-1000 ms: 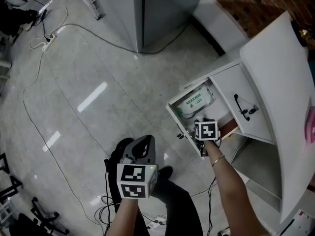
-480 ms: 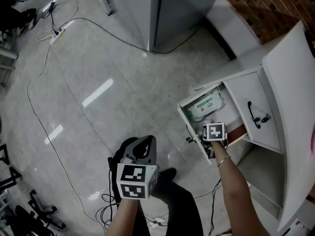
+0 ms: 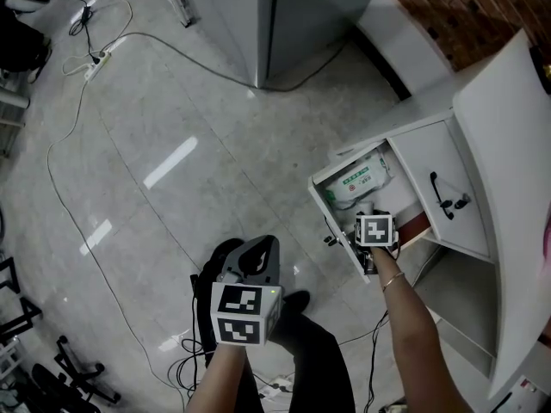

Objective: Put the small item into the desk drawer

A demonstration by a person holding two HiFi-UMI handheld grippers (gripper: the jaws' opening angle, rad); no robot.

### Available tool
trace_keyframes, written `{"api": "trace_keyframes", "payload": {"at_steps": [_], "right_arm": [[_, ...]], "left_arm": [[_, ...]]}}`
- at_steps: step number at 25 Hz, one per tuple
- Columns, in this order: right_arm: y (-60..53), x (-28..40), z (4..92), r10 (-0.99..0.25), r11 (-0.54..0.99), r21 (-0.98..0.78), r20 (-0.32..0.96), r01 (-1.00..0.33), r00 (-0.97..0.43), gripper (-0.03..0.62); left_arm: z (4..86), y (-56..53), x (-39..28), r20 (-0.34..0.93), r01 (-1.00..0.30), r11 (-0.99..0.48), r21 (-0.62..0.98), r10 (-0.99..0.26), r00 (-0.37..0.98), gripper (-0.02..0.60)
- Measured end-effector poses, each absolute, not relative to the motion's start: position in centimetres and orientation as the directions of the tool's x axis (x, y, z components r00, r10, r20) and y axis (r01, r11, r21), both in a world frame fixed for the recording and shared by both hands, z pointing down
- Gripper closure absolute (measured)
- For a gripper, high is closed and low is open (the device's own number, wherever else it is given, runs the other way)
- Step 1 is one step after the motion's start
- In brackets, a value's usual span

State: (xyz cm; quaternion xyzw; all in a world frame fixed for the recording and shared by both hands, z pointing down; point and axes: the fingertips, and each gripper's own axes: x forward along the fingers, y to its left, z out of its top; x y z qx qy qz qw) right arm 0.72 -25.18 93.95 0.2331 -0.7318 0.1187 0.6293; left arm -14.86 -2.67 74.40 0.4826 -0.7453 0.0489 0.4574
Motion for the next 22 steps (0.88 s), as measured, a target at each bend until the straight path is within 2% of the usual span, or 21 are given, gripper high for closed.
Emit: {"api": "trace_keyframes", "payload": {"at_steps": [6, 22], "right_arm": [[-25.5, 1.4, 89.8, -0.235, 0.823, 0.113, 0.960, -0.557, -0.151, 0.431], [-20.2, 1.0, 72.4, -0.327, 0.722, -0.092, 0.828, -0.686, -0.456, 0.465]], "left_arm": [[72.8, -3.0, -15.0, 0.723, -0.780, 0.502, 0.372, -0.684, -0.096, 0.557], [66.3, -3.6, -14.3, 0.693, -0.851, 0.374, 0.369, -0.721, -0.016, 0.557]]}}
